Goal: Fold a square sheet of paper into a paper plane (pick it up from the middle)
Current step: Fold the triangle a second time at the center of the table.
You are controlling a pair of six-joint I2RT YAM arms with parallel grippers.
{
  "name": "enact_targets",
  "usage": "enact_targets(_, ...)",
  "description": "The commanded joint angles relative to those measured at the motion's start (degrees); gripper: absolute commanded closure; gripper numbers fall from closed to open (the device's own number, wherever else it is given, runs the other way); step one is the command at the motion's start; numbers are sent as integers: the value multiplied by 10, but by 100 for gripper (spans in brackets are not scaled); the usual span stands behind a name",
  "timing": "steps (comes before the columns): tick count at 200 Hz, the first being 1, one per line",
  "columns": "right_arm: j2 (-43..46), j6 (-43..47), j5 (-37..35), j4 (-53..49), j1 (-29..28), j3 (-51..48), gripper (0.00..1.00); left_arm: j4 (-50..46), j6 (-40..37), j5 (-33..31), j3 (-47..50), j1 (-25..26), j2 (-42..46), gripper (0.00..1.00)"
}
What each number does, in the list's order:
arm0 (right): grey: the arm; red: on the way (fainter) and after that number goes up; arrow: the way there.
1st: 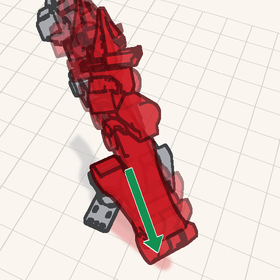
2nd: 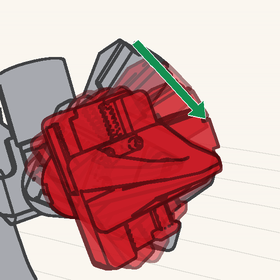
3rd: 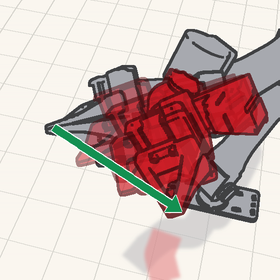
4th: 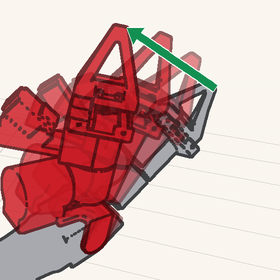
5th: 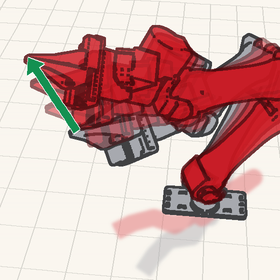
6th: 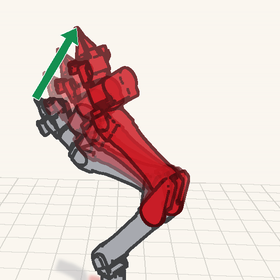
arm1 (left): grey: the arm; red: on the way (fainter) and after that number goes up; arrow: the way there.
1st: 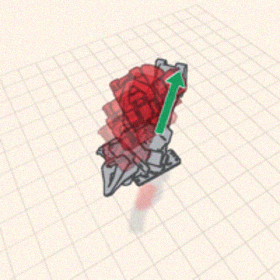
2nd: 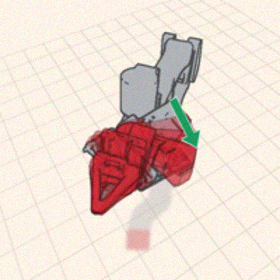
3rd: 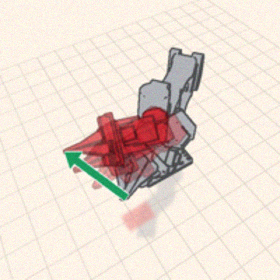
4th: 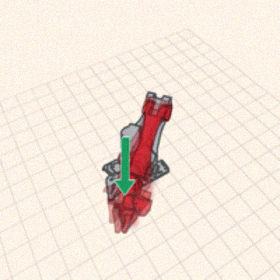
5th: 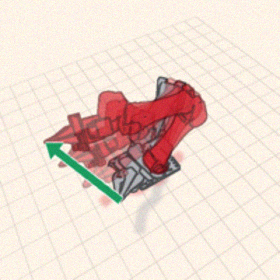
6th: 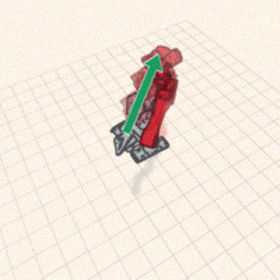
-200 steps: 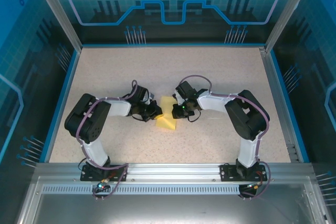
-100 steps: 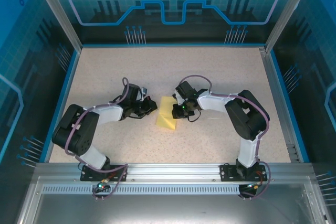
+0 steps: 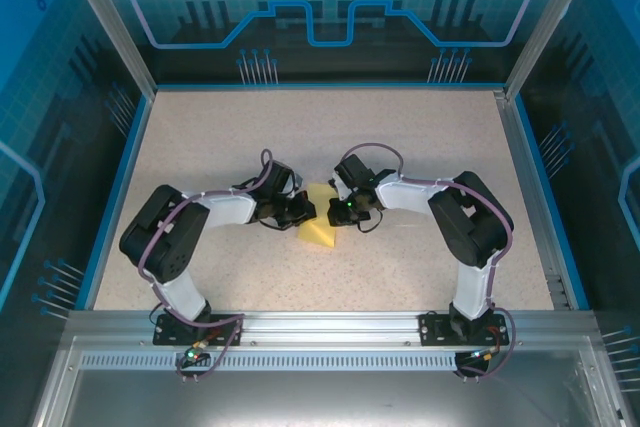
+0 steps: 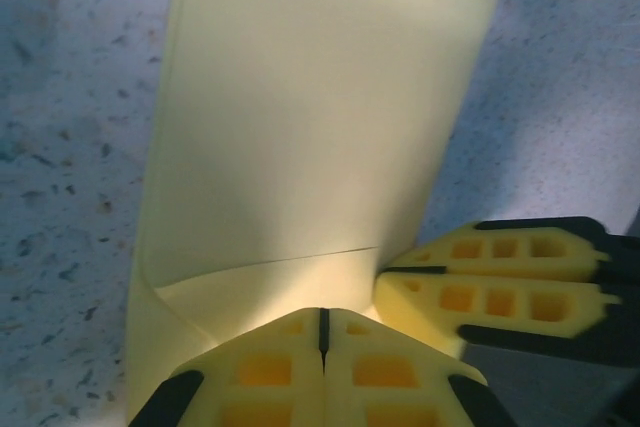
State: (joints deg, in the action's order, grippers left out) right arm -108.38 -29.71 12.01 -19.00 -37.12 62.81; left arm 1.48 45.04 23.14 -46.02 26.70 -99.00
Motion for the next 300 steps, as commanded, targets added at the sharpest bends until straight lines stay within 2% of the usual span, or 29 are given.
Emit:
enact_targets(1,-48,1,-66,-60,-1,-25,91,-21,-2,-4,-4,0,-16,96)
enact_targets(59,-33,-6,-49,-52,0,-18,91,-37,8,-19,5,0,-41,96)
enact_targets(105,53,-15,10,0,-3,-13,90,-48,17,-32,17,0,-47,97)
enact_targets(126,92,0,37,11,-6,-16,85,-54,21,-34,17,0,-51,97)
enact_targets(158,133,12,11,0,-26,-39,84,-59,24,-34,14,0,-55,97)
enact_targets(212,85,6,20,0,-57,-41,89,-62,24,-33,12,0,-56,97)
enact_targets(300,26,5,28,5,-73,-17,89,-57,28,-32,16,0,-55,97)
